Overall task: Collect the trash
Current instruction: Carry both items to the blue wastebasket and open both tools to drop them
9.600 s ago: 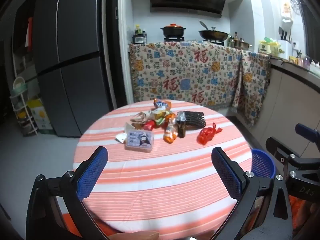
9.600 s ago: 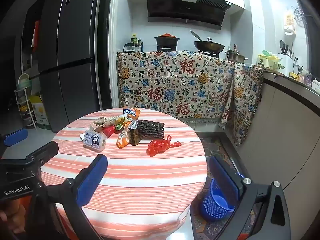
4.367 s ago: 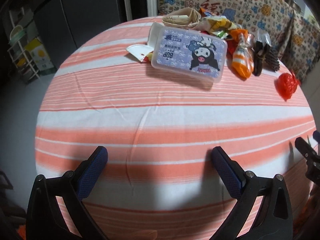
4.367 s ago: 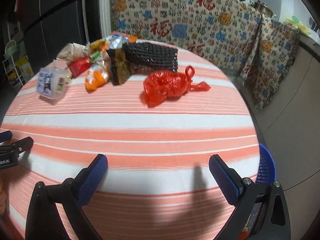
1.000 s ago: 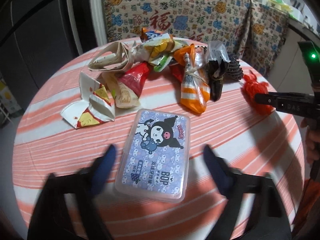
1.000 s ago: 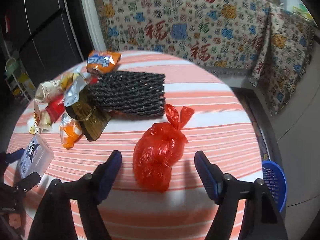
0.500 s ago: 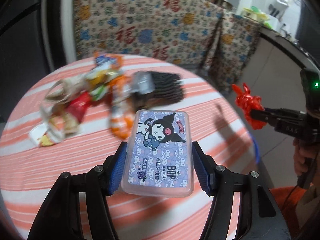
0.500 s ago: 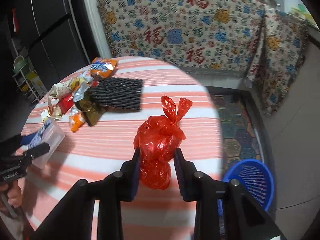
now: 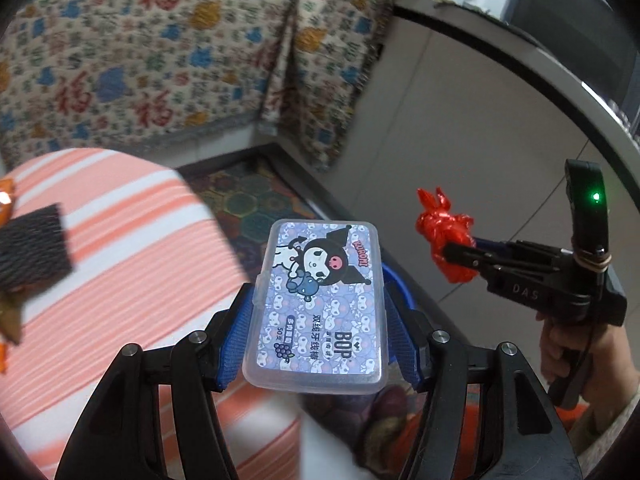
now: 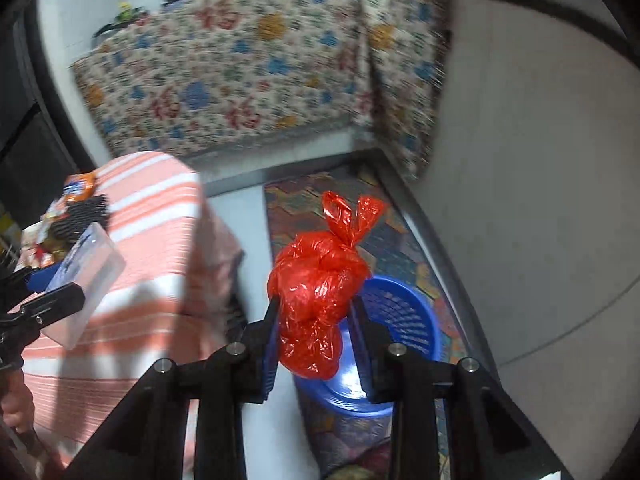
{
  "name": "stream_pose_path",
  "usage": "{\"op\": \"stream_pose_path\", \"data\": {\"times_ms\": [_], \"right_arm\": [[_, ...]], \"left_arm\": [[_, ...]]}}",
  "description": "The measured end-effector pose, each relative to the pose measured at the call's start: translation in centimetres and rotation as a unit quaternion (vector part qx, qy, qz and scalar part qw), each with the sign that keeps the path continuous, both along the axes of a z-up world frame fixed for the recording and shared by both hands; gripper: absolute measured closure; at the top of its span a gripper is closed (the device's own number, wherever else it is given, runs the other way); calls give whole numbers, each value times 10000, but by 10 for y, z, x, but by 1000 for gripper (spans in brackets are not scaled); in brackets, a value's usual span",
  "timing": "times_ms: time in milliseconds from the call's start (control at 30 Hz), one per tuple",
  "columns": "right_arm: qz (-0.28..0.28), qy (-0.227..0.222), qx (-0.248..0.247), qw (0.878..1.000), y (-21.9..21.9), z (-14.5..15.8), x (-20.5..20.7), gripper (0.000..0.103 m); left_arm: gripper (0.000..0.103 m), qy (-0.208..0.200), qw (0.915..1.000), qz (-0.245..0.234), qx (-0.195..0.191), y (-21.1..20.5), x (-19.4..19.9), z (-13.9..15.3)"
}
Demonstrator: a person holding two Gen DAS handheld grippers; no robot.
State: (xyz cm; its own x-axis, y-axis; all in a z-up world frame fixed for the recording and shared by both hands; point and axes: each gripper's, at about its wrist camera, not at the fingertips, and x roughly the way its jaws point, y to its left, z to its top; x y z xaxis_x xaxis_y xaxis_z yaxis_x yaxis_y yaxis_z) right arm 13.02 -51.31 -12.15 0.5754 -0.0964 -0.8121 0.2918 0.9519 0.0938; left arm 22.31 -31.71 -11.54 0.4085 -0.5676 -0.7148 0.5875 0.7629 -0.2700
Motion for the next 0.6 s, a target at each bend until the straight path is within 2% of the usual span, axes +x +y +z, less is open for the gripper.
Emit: {"op": "stream_pose_path", "data": {"times_ms": [233,600], "right_arm": [[-241,148,163,9995,-58,-38,-2,71],[-661,327,854,9936,-112,-85,3,70]], "left_arm": [[39,319,9990,-298,82,-69,14,-37],[39,565,9973,-426,175,-112,25,-72]]}}
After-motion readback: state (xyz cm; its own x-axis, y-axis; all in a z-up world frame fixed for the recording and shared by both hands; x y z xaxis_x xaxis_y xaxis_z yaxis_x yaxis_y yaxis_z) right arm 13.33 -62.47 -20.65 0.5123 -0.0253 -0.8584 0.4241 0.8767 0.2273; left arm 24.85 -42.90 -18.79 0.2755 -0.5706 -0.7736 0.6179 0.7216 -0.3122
